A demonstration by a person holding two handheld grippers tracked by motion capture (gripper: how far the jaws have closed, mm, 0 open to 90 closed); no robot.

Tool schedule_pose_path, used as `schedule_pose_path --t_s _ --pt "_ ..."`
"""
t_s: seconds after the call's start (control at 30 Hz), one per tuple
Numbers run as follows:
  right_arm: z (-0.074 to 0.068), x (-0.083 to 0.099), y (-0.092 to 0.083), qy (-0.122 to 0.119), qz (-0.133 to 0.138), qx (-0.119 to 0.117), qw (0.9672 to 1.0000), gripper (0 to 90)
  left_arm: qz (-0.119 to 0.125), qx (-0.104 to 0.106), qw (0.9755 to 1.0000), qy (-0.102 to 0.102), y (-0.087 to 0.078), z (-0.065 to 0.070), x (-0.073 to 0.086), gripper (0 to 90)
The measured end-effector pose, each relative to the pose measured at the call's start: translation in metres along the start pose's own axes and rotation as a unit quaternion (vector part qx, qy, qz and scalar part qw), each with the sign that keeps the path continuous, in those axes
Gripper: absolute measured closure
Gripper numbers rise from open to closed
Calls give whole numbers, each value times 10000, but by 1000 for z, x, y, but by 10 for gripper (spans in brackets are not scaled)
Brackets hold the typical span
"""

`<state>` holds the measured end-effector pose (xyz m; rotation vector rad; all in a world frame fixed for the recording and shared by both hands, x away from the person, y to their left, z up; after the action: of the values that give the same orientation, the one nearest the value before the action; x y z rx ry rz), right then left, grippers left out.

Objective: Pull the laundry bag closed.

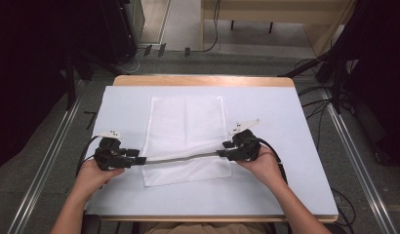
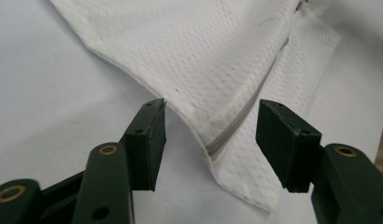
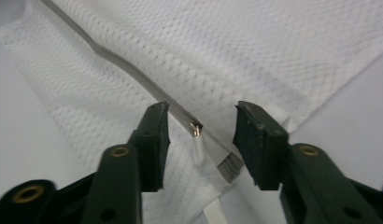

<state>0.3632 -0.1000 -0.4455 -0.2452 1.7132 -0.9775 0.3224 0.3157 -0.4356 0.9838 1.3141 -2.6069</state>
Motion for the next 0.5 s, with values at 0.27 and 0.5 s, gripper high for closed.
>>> schedule_pose_path --t_s 0.27,0.5 --pt "6 4 -6 -3 305 237 9993 369 276 -310 9991 62 -4 -2 -1 367" --pt "12 9 -8 -15 420 509 9978 302 347 -509 9981 6 -5 -7 -2 356"
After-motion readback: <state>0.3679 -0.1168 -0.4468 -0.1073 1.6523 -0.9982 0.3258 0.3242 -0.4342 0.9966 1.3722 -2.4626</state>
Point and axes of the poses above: each handheld gripper's, and its own axes: y roughly forward along the jaws, x roughly out of its underside, z roughly to its right, the point moved 1 cm from there along y, roughly forward along the jaws, and after that the axes turned 9 degrees about -y, right-handed, at the moved point
